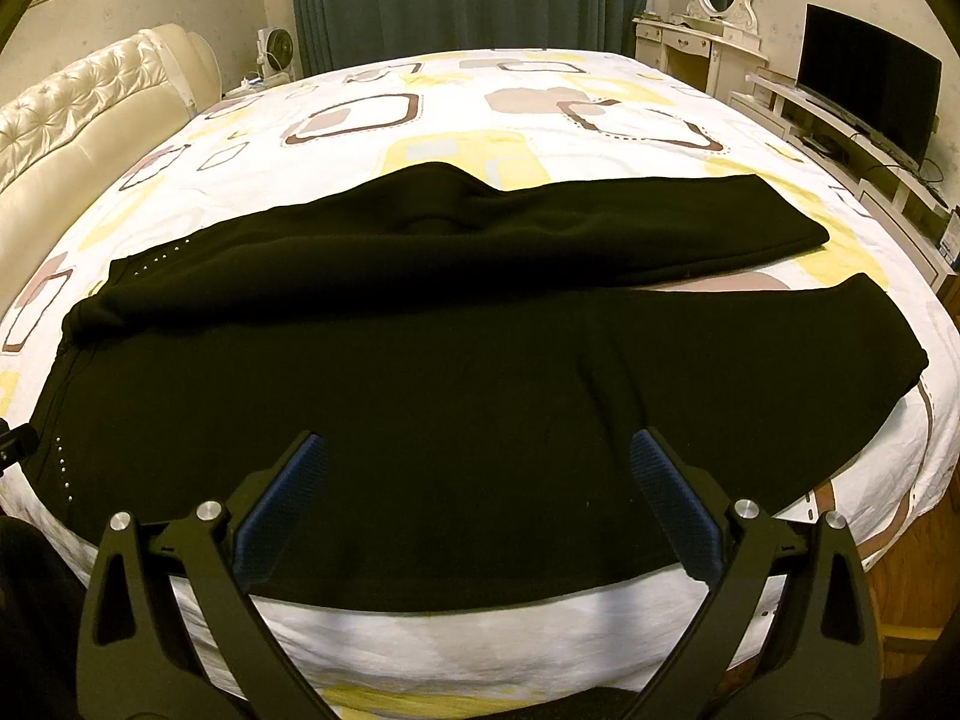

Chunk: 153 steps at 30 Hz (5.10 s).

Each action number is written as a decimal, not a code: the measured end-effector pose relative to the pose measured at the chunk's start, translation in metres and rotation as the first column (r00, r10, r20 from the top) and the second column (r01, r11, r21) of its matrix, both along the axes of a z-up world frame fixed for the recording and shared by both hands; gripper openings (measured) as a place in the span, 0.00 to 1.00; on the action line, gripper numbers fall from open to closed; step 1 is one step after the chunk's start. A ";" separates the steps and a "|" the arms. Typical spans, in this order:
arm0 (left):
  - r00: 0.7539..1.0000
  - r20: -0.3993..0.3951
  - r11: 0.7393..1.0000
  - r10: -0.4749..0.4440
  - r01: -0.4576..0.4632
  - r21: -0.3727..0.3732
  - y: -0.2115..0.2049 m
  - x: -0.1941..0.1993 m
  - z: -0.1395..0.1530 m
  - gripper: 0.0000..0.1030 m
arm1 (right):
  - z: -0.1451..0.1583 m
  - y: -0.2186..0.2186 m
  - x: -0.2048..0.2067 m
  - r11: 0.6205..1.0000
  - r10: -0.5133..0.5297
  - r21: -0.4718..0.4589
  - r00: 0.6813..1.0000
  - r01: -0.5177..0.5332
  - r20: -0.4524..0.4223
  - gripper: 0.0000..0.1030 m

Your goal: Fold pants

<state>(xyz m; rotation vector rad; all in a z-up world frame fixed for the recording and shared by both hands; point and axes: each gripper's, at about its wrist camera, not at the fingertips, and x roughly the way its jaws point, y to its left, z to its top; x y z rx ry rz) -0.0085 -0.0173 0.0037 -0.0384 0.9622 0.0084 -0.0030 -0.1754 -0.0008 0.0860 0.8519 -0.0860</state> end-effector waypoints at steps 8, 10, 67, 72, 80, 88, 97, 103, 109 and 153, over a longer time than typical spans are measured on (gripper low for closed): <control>1.000 0.000 1.000 0.001 -0.001 0.002 0.000 0.000 0.000 0.96 | 0.000 0.000 0.001 1.000 0.000 0.000 1.000 0.000 -0.001 0.98; 1.000 0.000 1.000 0.001 -0.001 0.002 0.000 0.000 0.000 0.96 | 0.000 0.001 0.001 1.000 0.001 0.000 1.000 -0.001 -0.001 0.98; 0.954 -0.073 0.946 -0.289 0.273 -0.174 0.136 0.246 -0.001 0.07 | 0.032 0.045 0.241 0.738 0.674 0.102 0.721 -0.667 -0.161 0.07; 0.959 -0.001 0.938 -0.283 0.276 -0.207 0.138 0.193 0.034 0.07 | 0.060 0.046 0.180 0.740 0.670 0.001 0.738 -0.672 -0.082 0.07; 0.964 -0.010 0.942 -0.266 0.258 -0.215 0.132 0.114 0.036 0.07 | 0.051 0.051 0.090 0.740 0.662 -0.126 0.748 -0.661 -0.034 0.07; 0.972 -0.106 0.940 -0.209 0.170 -0.295 0.145 0.058 -0.002 0.07 | 0.005 0.065 0.040 0.726 0.666 -0.113 0.734 -0.679 -0.133 0.07; 0.972 -0.185 0.943 -0.147 0.082 -0.322 0.145 0.028 -0.023 0.15 | -0.019 0.065 0.025 0.786 0.596 -0.064 0.781 -0.615 -0.186 0.29; 0.987 -0.159 0.888 -0.032 -0.045 -0.458 0.157 -0.001 -0.013 0.42 | -0.003 0.021 0.019 0.875 0.443 0.279 0.888 -0.396 -0.128 0.56; 0.980 -0.190 0.859 0.055 -0.143 -0.491 0.143 0.005 -0.023 0.53 | -0.034 -0.032 0.012 0.714 0.205 0.700 0.957 -0.002 -0.207 0.56; 0.934 -0.275 0.886 0.230 -0.318 -0.338 0.141 -0.015 -0.030 0.10 | -0.051 -0.020 -0.014 0.647 0.084 0.743 0.952 0.171 -0.293 0.22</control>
